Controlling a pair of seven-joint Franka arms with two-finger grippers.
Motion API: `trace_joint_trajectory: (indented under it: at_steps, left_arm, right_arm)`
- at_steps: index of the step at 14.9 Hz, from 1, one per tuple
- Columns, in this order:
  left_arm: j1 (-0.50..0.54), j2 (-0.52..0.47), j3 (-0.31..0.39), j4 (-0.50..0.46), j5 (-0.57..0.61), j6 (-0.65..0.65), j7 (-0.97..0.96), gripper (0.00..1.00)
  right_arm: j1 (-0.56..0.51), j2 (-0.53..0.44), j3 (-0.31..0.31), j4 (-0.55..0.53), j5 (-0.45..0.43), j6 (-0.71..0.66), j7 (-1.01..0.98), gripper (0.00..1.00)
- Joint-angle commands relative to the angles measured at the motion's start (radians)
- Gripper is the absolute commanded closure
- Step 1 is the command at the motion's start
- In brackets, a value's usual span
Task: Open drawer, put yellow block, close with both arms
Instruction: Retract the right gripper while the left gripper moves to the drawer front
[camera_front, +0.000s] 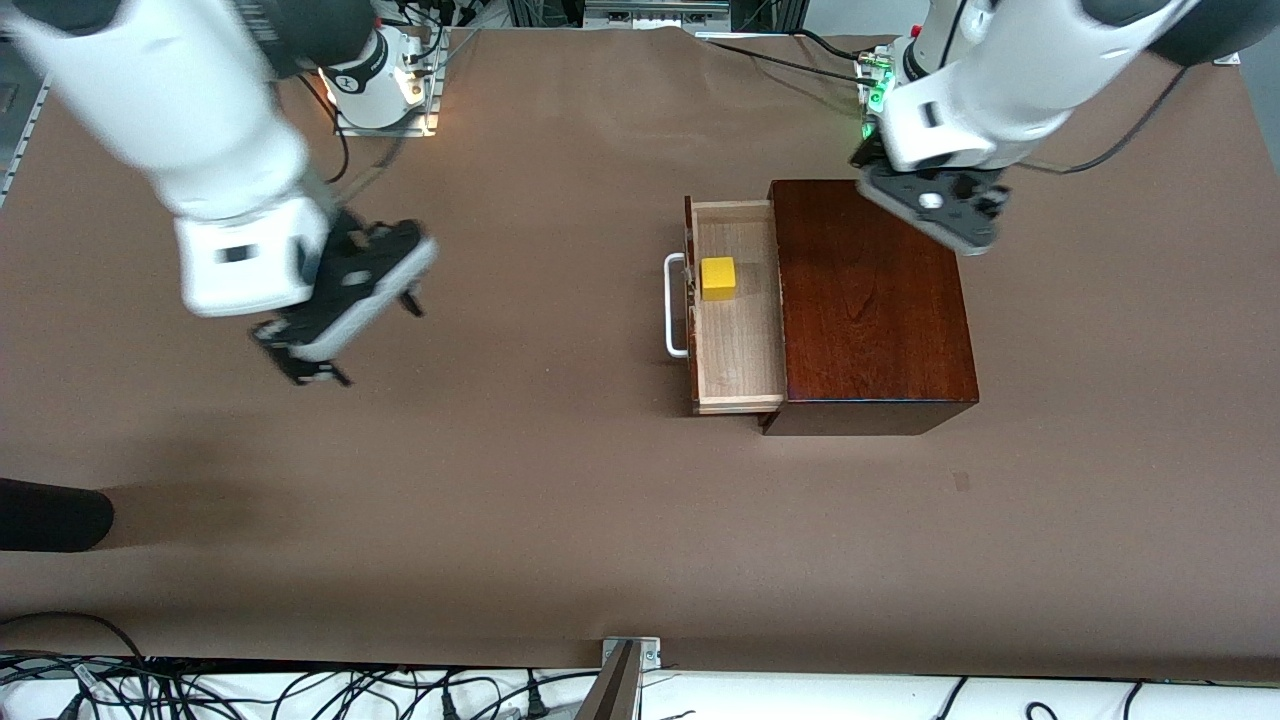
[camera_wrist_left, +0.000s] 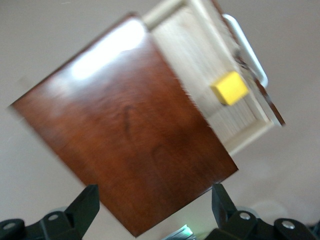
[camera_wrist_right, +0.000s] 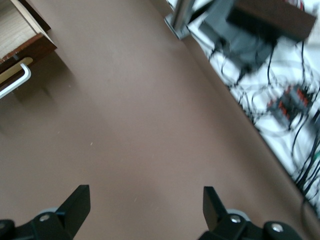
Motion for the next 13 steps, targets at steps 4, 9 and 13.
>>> trace_joint_trajectory:
  at_steps: [4,9,13]
  left_arm:
    - [-0.135,0.242,-0.136,0.110,-0.014,0.001,0.052,0.00]
    - [-0.209,0.429,-0.138,0.248,-0.014,0.120,0.042,0.00]
    - [-0.229,0.515,-0.135,0.247,-0.008,0.338,0.256,0.00]
  right_arm:
    - [-0.109,-0.313,-0.107,-0.364,0.113,-0.019,0.078,0.00]
    - [-0.109,-0.441,-0.127,-0.492,0.111,-0.069,0.411,0.00]
    - [-0.156,-0.429,-0.153,-0.495,0.105,-0.097,0.423,0.00]
